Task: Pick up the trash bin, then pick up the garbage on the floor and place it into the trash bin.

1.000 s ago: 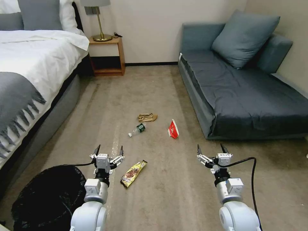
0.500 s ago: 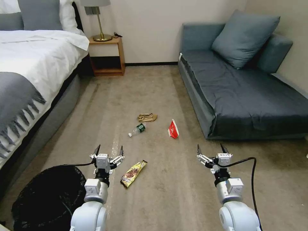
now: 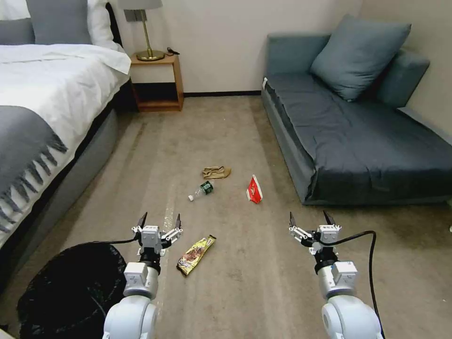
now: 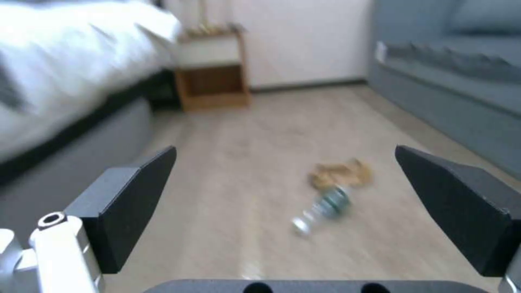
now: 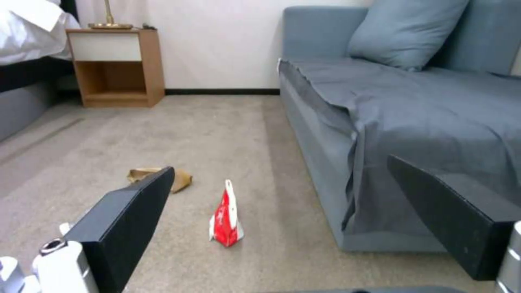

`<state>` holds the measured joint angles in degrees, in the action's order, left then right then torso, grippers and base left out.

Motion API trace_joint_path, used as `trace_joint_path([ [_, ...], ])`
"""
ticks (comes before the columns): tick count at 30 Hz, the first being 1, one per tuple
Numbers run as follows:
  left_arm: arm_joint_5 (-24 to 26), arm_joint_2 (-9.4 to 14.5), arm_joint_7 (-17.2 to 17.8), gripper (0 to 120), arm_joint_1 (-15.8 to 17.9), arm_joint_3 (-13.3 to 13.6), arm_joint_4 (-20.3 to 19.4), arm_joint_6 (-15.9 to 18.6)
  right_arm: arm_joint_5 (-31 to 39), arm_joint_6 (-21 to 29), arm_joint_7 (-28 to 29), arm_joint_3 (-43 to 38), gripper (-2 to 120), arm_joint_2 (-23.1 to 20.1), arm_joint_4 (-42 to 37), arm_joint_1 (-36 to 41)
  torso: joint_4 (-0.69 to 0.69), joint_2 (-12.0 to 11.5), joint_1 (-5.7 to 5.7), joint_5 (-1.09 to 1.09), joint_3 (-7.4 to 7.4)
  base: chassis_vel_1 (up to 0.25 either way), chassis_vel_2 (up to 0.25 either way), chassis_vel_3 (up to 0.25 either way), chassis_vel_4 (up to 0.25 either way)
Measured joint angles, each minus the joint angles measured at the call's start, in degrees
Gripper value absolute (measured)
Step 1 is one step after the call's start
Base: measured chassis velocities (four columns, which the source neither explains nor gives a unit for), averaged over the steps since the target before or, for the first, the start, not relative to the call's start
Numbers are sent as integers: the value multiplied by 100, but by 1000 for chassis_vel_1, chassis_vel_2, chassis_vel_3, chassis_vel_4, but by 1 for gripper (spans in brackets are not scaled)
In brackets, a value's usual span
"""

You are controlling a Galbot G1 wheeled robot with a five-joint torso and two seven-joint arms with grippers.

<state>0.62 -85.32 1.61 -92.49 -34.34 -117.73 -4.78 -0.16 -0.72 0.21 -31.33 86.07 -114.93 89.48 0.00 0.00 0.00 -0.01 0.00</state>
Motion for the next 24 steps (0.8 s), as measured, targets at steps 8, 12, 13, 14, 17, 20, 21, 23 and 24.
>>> trace_joint_path([
  [8,204,245,131,100,-876,-443,-599,-908,-429,-1239,369,491,100,314,-630,1095,0,0,0,-3,-1,0,0,0,0],
  [12,235,359,28,100,-935,-387,-559,-866,-679,-1970,587,774,100,497,-1001,1731,0,0,0,-1,-1,0,0,0,0],
  [13,235,359,28,100,-935,-387,-559,-866,-679,-1970,587,774,100,497,-1001,1731,0,0,0,-1,-1,0,0,0,0],
  [14,245,386,2,100,-943,-366,-521,-853,-756,-2183,653,856,100,548,-1109,1918,0,0,0,-1,-1,0,0,0,0],
  [17,255,411,-36,100,-945,-325,-459,-842,-655,-2320,692,910,100,605,-1126,2070,-1,0,0,-2,-1,0,0,0,0],
  [20,268,421,-95,100,-954,-253,-401,-834,-534,-2281,689,915,100,605,-1096,2043,0,0,0,0,0,0,0,0,0],
  [21,275,422,-114,100,-960,-232,-396,-834,-515,-2238,682,912,100,605,-1092,2013,0,0,0,2,0,0,0,0,0],
  [23,278,422,-127,100,-965,-218,-395,-832,-504,-2207,673,910,100,605,-1092,1994,0,0,0,0,0,0,0,0,0],
  [24,280,426,-133,100,-971,-214,-396,-829,-490,-2176,665,909,100,606,-1092,1976,0,0,0,0,0,0,0,0,0],
])
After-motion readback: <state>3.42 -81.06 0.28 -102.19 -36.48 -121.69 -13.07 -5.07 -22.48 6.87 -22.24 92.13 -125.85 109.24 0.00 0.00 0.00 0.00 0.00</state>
